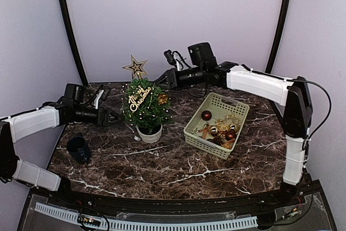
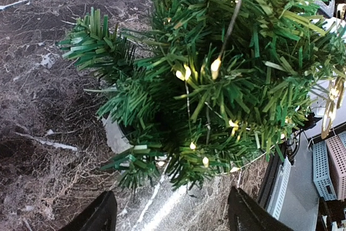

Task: Decorate the small christmas tree

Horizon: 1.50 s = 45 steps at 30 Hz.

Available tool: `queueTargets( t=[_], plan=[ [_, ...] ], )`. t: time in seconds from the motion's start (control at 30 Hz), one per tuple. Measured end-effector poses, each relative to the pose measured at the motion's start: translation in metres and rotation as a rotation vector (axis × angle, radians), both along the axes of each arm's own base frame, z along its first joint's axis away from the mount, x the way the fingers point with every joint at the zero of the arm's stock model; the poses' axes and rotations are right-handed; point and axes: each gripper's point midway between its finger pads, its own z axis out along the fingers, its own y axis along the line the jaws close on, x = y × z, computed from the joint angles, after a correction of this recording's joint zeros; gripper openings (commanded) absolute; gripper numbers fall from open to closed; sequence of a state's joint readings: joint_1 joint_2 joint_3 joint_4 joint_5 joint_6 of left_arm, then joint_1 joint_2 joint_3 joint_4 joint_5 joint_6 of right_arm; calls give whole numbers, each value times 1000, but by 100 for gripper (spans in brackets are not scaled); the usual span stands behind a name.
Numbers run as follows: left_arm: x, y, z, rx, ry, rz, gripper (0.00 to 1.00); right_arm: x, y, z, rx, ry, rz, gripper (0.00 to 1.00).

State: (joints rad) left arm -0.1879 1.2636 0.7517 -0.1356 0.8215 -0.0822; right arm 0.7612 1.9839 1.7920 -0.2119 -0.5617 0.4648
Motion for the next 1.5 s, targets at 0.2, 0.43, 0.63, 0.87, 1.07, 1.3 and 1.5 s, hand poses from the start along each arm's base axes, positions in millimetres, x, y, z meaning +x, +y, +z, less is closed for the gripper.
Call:
queueTargets(
  t=[0.2, 0.43, 0.63, 0.87, 1.07, 1.3, 1.5],
  plan=[
    [1, -1, -4, 6, 17, 3, 69, 3, 3, -10, -30, 6, 8, 30],
    [1, -3, -8, 12, 29, 3, 67, 3, 3, -14, -62, 0, 23, 31],
    [4, -3, -6, 13, 23, 7, 66, 3, 3, -19, -94, -12, 40, 31],
    [6, -3, -6, 15, 17, 10, 66, 1, 0, -16, -119, -29, 58, 36],
    [7, -1, -7, 26, 15, 22, 66, 2, -2, -16, -134, -39, 47, 48],
    [10, 1, -8, 39, 11, 36, 66, 8, -5, -16, -154, -57, 11, 54],
    [10, 2, -7, 45, 2, 45, 66, 9, -10, -7, -160, -77, -12, 58]
  ],
)
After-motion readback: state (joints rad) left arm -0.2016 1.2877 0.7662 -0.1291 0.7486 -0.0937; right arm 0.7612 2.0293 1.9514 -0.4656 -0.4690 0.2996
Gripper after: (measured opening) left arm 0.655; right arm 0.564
